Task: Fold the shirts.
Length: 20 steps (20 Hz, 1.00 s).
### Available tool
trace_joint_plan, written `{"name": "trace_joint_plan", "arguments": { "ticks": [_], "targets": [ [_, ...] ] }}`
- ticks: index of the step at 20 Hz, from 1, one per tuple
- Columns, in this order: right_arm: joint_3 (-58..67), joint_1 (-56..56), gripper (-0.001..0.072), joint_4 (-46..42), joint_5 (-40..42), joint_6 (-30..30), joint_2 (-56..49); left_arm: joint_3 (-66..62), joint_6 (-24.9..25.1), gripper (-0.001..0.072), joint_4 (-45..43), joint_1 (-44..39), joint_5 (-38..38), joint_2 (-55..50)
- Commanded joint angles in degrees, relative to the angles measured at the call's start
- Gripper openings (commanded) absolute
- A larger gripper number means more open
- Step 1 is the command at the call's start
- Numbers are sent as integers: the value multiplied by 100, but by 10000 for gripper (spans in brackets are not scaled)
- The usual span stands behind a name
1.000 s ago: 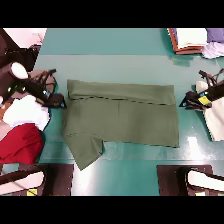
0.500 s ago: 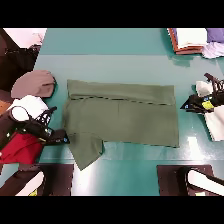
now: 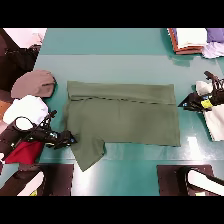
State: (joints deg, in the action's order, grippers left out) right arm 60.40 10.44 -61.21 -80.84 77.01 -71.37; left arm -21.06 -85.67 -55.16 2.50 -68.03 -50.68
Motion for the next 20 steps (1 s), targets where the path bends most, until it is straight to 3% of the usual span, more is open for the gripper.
{"name": "trace_joint_plan", "arguments": {
  "ticks": [1,4,5,8,12,16,20],
  "targets": [
    [-2,4,405,7,-72,-15,4,57,22,204,162,-2,131,9],
    [-2,2,405,-2,-146,-15,4,59,155,172,136,-2,133,9],
    [-2,4,405,-11,-153,-15,4,57,236,25,144,-2,133,9],
    [-2,7,405,-98,-332,-66,4,-66,326,22,155,-2,-31,9],
    [-378,166,405,-1233,-892,-59,101,-828,608,23,162,-2,-562,15],
    [-1491,935,413,-1191,-612,-63,339,-1032,664,23,160,-2,-584,13],
    [-2330,1412,408,-542,-496,-361,125,-1032,662,23,166,-2,-391,15]
  ]
}}
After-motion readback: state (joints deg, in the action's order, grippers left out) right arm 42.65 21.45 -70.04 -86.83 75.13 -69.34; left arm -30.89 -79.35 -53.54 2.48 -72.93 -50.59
